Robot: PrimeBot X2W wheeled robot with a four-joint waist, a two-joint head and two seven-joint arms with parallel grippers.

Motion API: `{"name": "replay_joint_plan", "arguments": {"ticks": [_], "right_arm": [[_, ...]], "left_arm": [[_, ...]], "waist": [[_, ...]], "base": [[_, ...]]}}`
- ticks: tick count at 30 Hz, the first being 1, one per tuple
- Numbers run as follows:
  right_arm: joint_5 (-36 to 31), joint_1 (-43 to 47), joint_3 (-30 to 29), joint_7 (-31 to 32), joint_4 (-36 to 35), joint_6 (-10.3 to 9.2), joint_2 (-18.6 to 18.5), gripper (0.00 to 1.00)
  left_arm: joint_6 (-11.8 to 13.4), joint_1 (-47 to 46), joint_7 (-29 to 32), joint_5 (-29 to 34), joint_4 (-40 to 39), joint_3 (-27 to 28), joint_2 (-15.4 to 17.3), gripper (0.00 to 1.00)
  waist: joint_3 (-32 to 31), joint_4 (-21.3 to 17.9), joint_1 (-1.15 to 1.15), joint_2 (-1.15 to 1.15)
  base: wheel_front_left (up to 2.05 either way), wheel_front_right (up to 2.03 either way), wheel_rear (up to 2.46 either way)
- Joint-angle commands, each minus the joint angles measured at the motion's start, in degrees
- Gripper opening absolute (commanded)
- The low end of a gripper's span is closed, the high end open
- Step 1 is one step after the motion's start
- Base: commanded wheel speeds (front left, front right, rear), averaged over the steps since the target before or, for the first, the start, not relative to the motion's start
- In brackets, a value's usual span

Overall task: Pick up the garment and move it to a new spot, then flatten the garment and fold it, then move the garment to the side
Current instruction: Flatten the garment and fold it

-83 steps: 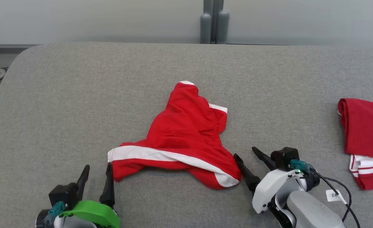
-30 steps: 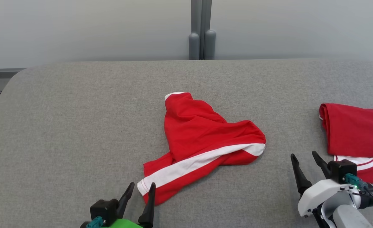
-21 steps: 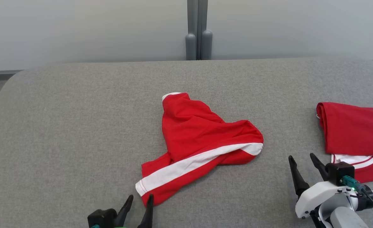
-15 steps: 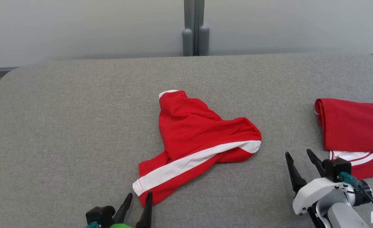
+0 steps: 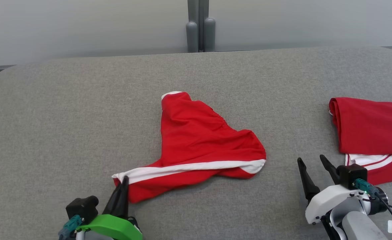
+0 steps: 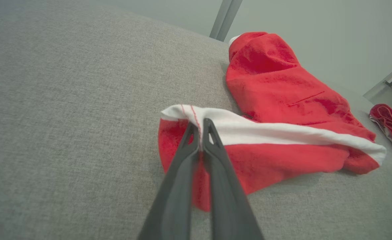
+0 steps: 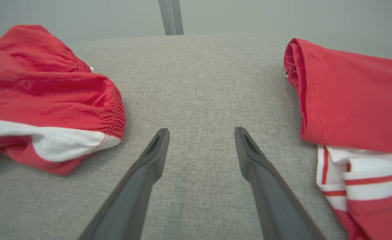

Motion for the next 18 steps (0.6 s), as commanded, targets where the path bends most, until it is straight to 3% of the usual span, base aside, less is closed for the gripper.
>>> {"name": "replay_joint_plan", "arguments": {"ticks": [1, 6, 7, 8, 9, 18], "right_arm": [[0.42, -0.3, 0.29, -0.16, 0.14, -0.1, 0.19, 1.0], [1.43, -0.67, 2.09, -0.16, 0.4, -0.1, 0.6, 1.0], [1.65, -0.68, 2.56, -0.16, 0.48, -0.1, 0.68, 1.0], [1.89, -0.66, 2.99, -0.16, 0.62, -0.1, 0.72, 1.0], [1.97, -0.65, 3.33, -0.16, 0.76, -0.1, 0.74, 1.0], [1.52, 1.6, 3.01, -0.16, -1.49, -0.1, 1.44, 1.0]], "left_arm": [[-0.03, 0.45, 0.03, 1.22, -0.41, 1.29, 0.48, 0.0], [-0.03, 0.58, 0.03, 3.06, 1.07, 2.07, 1.25, 0.0], [-0.03, 0.4, 0.03, 3.27, 1.87, 2.07, 1.58, 0.2], [-0.03, 0.29, 0.03, 3.43, 3.11, 1.96, 1.87, 0.45], [-0.02, 0.11, 0.03, 3.74, 4.16, 1.77, 2.01, 1.0], [-0.03, 2.77, 0.03, 9.23, 3.42, 6.16, 1.45, 1.0]], "waist": [[-0.01, 0.29, 0.0, 0.0], [-0.34, 0.81, 0.0, 0.0], [-0.52, 0.89, 0.0, 0.0], [-0.74, 0.92, 0.0, 0.0], [-0.99, 0.9, 0.0, 0.0], [-4.22, 0.19, 0.0, 0.0]], "base": [[0.0, 0.0, 0.0], [0.0, 0.0, 0.0], [0.0, 0.0, 0.0], [0.0, 0.0, 0.0], [0.0, 0.0, 0.0], [0.0, 0.0, 0.0]]}}
